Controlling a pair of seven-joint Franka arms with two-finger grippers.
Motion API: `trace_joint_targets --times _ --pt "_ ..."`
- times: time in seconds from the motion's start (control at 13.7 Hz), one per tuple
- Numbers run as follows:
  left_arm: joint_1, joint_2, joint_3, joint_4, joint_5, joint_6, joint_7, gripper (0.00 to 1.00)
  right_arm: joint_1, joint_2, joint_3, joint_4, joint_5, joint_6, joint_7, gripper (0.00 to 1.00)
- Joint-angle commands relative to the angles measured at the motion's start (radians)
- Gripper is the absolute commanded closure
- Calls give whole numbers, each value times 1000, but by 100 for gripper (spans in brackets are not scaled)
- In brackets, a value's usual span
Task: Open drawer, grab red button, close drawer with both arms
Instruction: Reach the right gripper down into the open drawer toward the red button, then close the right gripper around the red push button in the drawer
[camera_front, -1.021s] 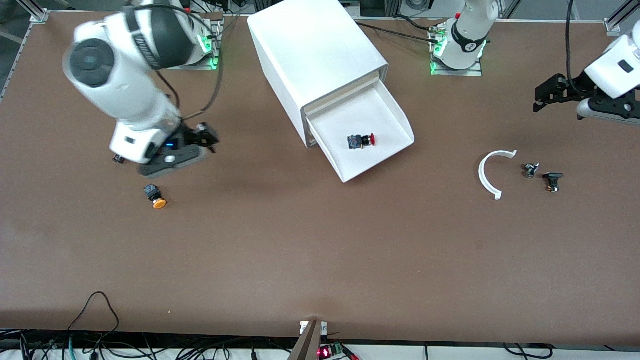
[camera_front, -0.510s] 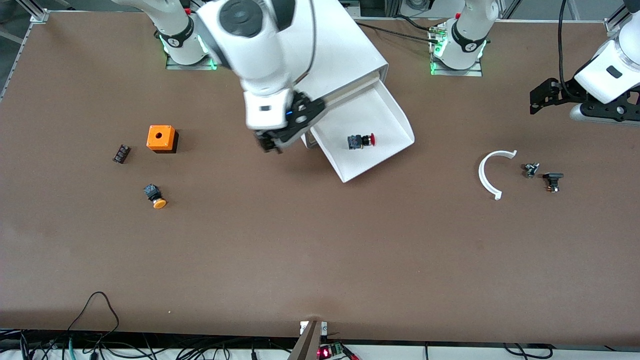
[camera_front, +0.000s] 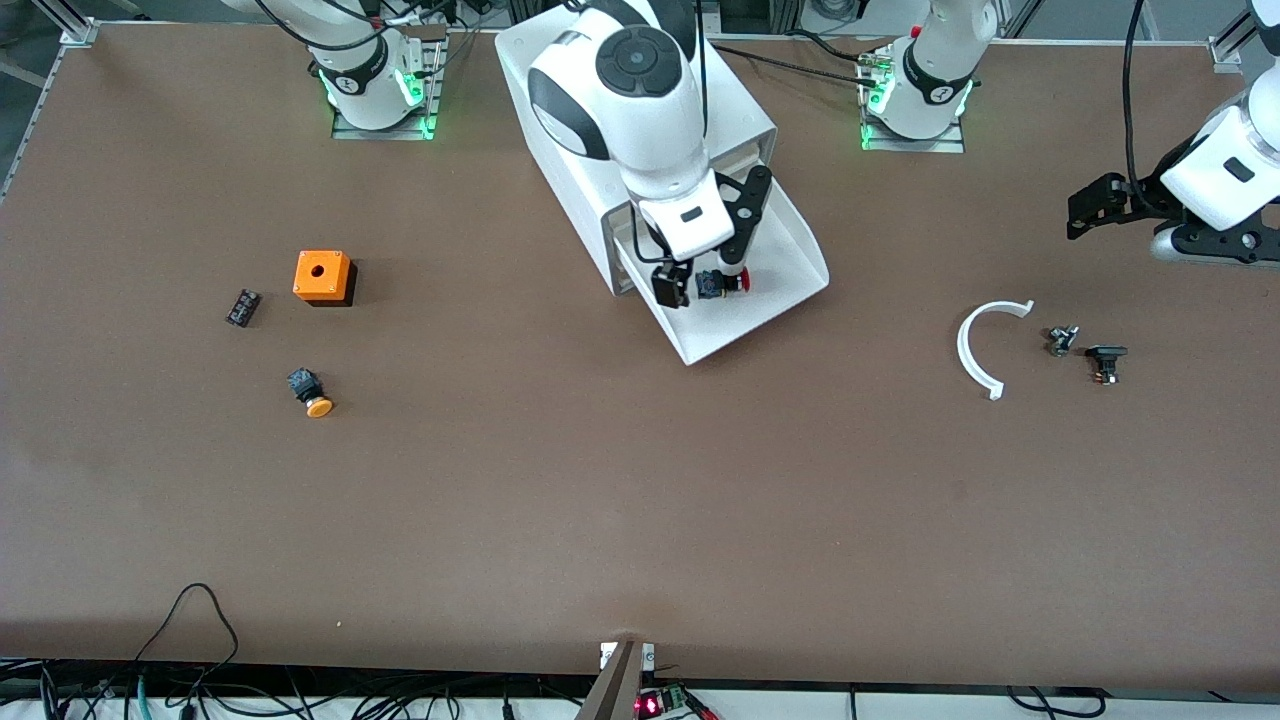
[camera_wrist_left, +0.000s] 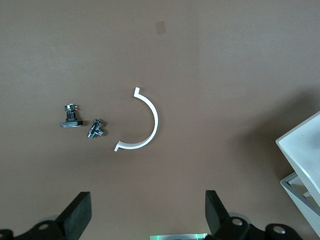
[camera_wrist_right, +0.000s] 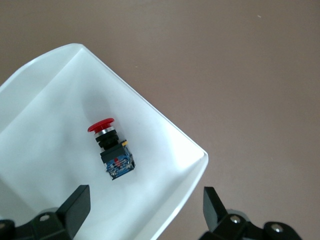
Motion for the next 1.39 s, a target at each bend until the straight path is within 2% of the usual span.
trace_joint_targets --times 0.0,0.29,0.88,1.31 --pt "-3 5 -1 22 15 -13 -12 0 14 56 15 57 -15 -8 -96 0" --pt "-1 4 -2 22 16 -12 -12 0 57 86 15 41 -116 -22 -126 0" --pt "-1 7 -2 36 15 -12 -11 0 70 88 20 -30 -128 -16 -199 0" --pt "0 11 -2 38 10 5 3 0 70 117 41 -30 -143 -11 -198 0"
